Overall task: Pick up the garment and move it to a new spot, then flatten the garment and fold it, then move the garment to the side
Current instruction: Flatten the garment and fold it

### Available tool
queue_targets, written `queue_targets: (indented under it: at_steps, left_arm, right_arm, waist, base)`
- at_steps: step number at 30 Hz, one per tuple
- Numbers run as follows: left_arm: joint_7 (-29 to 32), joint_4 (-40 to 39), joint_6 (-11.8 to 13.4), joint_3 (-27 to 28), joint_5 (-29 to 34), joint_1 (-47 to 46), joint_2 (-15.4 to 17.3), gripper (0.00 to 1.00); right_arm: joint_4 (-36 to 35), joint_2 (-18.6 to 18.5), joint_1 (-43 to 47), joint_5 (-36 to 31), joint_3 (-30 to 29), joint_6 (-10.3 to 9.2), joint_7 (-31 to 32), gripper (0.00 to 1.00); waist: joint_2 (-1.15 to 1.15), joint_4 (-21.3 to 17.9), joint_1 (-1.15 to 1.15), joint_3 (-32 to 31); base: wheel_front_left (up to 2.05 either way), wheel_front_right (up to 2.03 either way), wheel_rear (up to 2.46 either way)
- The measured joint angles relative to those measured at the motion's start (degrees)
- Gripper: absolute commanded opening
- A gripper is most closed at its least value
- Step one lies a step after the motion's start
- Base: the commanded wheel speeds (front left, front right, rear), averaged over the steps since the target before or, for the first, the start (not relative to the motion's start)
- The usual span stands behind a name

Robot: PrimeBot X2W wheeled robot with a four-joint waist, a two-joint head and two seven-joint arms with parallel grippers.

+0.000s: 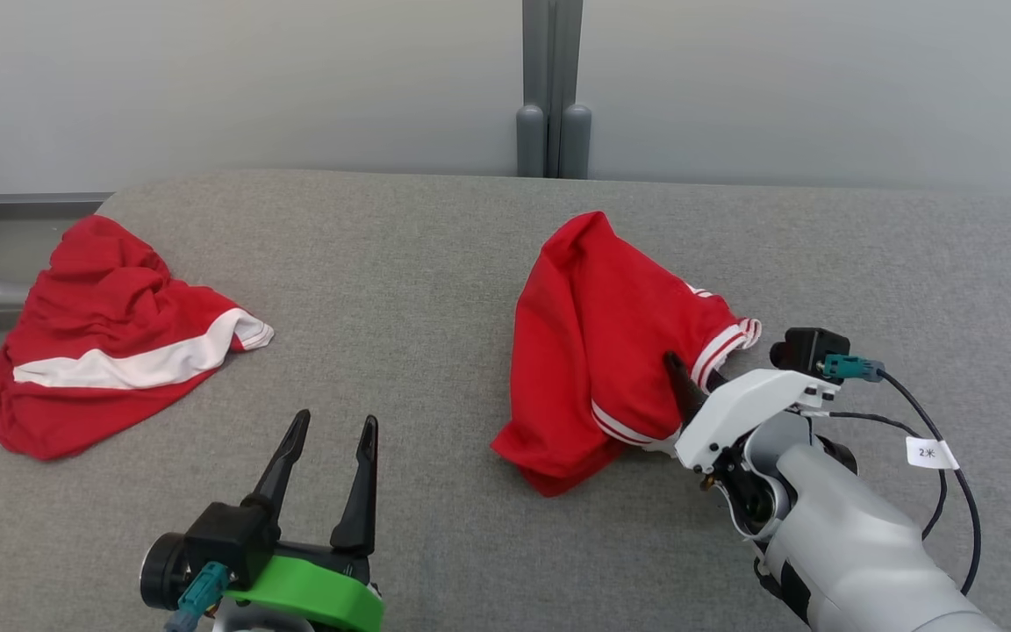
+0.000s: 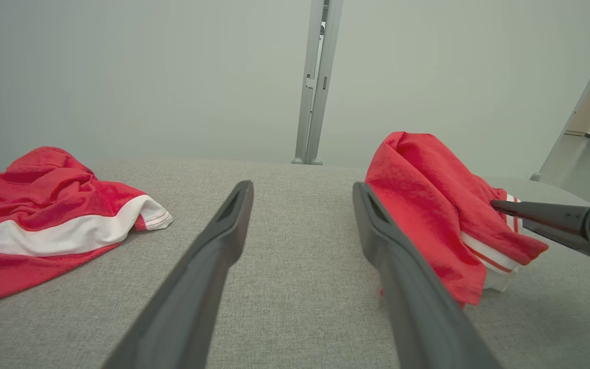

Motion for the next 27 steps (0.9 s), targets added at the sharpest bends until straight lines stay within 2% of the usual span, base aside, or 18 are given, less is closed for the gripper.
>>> queue_targets:
  at_steps: [6, 14, 20, 24, 26, 27]
  left_arm:
    - [0.0, 0.0, 0.0, 0.2, 0.0, 0.0, 0.0, 1.0]
    - [0.0, 0.2, 0.0, 0.4, -0.1, 0.1, 0.1, 1.0]
    - [0.0, 0.1, 0.0, -0.3, -0.2, 0.1, 0.1, 1.0]
    - [0.0, 0.0, 0.0, -0.6, -0.4, 0.4, 0.1, 1.0]
    - [0.0, -0.1, 0.0, -0.6, -0.4, 0.7, 0.0, 1.0]
    - [0.0, -0.1, 0.0, -0.5, -0.4, 0.8, 0.1, 1.0]
  right_arm:
    - [-0.6, 0.0, -3.2, -0.8, 2.9, -0.01, -2.9, 0.0]
    - [-10.6, 0.0, -10.6, 0.2, 8.4, -0.01, -3.8, 0.0]
    - [-13.9, 0.0, -18.0, 4.4, 9.7, -0.01, -4.1, 0.0]
    - [-15.1, 0.1, -22.7, 5.6, 7.1, -0.01, -5.6, 0.0]
    - [-15.9, 0.3, -24.0, 2.8, 1.3, -0.01, -5.8, 0.0]
    - [-17.1, 0.3, -24.4, -0.1, -3.6, -0.01, -5.8, 0.0]
  waist:
    - [0.0, -0.1, 0.0, 0.2]
    - [0.0, -1.1, 0.0, -0.6]
    - [0.0, -0.8, 0.0, -1.0]
    - [0.0, -0.2, 0.0, -1.1]
    - [0.0, -0.2, 0.0, -1.0]
    - [0.0, -0.2, 0.0, -0.9]
  base:
    - [0.0, 0.0, 0.0]
    - [0.0, 0.0, 0.0]
    - [0.0, 0.0, 0.0]
    - [0.0, 0.0, 0.0]
    - [0.0, 0.0, 0.0]
    - [0.0, 0.0, 0.0]
